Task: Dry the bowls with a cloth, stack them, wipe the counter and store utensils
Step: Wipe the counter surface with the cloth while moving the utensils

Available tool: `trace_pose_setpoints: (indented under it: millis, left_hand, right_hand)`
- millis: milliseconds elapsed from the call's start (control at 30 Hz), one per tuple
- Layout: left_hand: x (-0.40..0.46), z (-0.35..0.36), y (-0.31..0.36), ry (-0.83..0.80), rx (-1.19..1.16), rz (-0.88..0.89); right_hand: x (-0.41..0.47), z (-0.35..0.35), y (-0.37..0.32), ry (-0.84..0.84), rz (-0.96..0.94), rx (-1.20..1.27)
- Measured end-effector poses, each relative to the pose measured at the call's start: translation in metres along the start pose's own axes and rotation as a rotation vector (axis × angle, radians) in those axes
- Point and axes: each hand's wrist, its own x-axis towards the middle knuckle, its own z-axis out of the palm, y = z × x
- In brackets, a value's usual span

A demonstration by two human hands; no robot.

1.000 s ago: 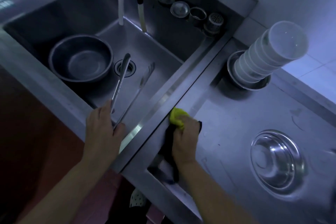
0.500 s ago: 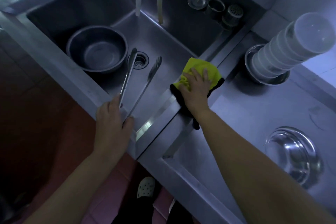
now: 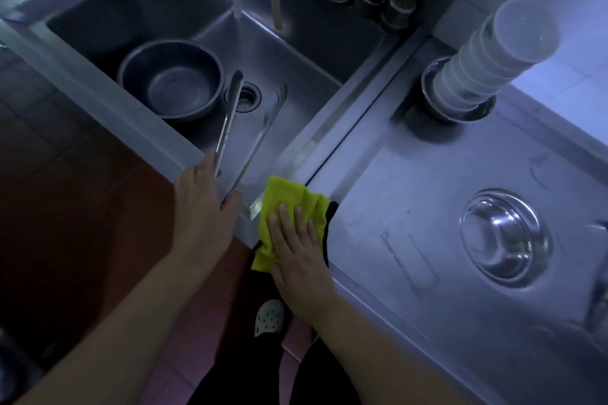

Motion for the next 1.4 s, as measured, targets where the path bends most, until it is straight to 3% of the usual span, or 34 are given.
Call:
trace_pose_setpoints:
  millis: [100,267,467,600,1000,1200,1400]
  left_hand:
    - [-0.005,0.006,0.007,-0.024,-0.035,0.001]
    - [-0.013,0.024,0.023,-0.092,-0.09,0.051]
    - [-0.012,0.057,0.047,-0.147,-0.052,0.095]
    - [-0.014,0.079,0.06,-0.143,0.004,0.095]
    - [-0.029,0.148,0.104,-0.173,0.005,0.074]
    - [-0.044,0.177,0.142,-0.187,-0.222,-0.084]
    - [-0.056,0.193,0.175,-0.24,-0.26,0.002]
  right_hand:
    - [-0.03,-0.002,0.004,-0.069,0.039,-0.16]
    - [-0.059,-0.01,0.028,-0.163,0.192,-0.056]
    - [-0.027,-0.012,0.062,-0.106,0.329,-0.163]
    - [0.003,-0.03,0.114,-0.032,0.352,-0.315]
    - [0.043,-0.105,0.29,0.086,0.427,-0.368]
    - [-0.021,-0.107,0.268,0.23,0.355,-0.273]
    - [-0.105,-0.101,0.242,0.179,0.164,-0.289]
